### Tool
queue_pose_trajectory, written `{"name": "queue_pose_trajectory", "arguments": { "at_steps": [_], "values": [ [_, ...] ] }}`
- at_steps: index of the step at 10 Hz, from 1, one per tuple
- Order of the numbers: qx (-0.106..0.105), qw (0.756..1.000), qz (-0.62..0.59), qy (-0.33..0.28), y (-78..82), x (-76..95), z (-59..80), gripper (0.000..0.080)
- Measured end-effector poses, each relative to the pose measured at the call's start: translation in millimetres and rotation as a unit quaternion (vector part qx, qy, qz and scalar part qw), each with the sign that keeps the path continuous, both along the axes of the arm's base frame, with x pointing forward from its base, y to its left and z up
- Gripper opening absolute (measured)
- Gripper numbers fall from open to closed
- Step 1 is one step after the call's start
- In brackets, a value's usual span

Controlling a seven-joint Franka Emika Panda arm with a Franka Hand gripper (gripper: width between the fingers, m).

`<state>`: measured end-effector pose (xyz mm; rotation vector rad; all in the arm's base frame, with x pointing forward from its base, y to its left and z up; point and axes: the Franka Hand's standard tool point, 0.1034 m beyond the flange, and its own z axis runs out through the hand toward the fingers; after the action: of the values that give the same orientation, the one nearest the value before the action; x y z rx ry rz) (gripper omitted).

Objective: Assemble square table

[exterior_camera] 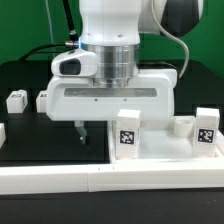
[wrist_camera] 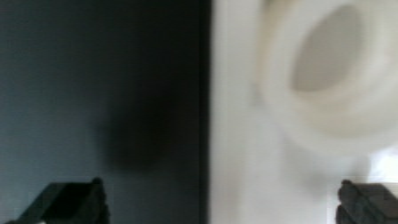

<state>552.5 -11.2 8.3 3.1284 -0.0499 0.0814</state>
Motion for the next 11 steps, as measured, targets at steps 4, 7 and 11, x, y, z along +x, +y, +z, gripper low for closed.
{"name": "queue_pose_trajectory", "arguments": {
  "at_steps": [4,7,11],
  "values": [
    [-0.001,1.000,-0.002,0.000,-2.8,-0.4,0.0,0.0413],
    [-0.001,1.000,-0.002,0.000,-3.3,-0.7,-0.1,0.0065],
    [-0.001,1.000,-0.002,0.000,-3.4,-0.7,0.0,0.0057]
  ]
}}
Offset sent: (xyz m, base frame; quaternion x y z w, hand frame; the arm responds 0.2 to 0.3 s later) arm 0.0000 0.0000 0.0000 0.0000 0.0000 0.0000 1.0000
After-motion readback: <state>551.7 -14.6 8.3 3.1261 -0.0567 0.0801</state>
